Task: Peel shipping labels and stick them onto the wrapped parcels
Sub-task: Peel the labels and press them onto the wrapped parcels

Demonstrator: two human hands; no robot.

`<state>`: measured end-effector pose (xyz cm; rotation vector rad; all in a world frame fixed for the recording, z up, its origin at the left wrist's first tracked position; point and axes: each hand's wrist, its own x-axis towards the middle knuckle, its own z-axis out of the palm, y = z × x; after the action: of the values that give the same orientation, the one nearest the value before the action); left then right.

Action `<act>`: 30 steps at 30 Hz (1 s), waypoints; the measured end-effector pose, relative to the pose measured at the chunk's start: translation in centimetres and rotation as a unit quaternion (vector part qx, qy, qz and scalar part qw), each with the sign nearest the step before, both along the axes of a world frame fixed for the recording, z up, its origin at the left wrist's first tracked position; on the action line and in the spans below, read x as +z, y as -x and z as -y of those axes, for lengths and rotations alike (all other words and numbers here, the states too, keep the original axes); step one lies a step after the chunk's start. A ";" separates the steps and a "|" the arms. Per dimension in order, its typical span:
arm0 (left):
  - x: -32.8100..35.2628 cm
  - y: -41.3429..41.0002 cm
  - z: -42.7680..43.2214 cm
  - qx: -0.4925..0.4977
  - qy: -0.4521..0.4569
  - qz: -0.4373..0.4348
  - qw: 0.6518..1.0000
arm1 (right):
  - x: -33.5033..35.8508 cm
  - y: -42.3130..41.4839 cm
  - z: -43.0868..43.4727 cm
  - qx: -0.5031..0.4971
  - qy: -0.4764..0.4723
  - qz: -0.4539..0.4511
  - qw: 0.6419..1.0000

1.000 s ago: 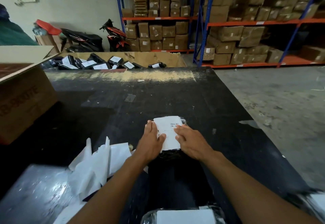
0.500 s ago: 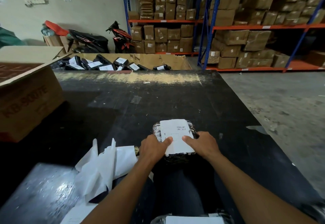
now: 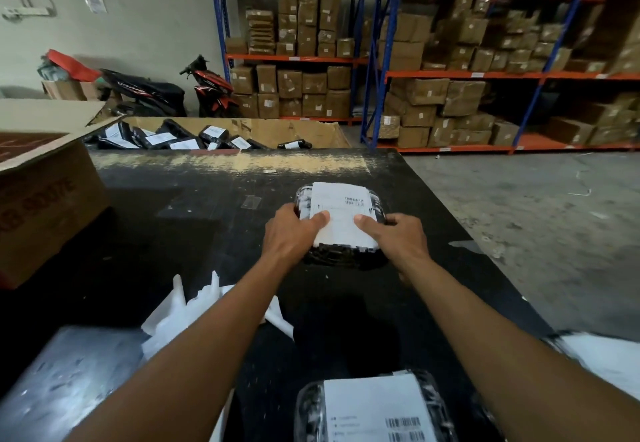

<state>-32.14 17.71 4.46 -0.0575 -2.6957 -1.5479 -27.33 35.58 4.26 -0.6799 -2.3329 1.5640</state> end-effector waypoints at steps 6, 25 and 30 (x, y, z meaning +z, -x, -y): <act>3.3 -4.4 0.1 0.013 0.002 -0.030 0.999 | 3.1 -4.1 0.3 -0.006 0.002 -0.056 0.998; 2.5 -30.1 1.1 0.090 -0.025 -0.014 0.996 | 2.1 -26.0 0.9 0.043 -0.051 -0.068 0.995; 1.4 -32.1 1.7 0.087 -0.009 0.006 0.996 | 0.9 -28.7 1.4 0.048 -0.032 -0.054 0.997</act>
<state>-0.07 16.06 5.84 0.1825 -2.6128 -1.5262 1.37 34.16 5.12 -0.4623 -2.3554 1.5181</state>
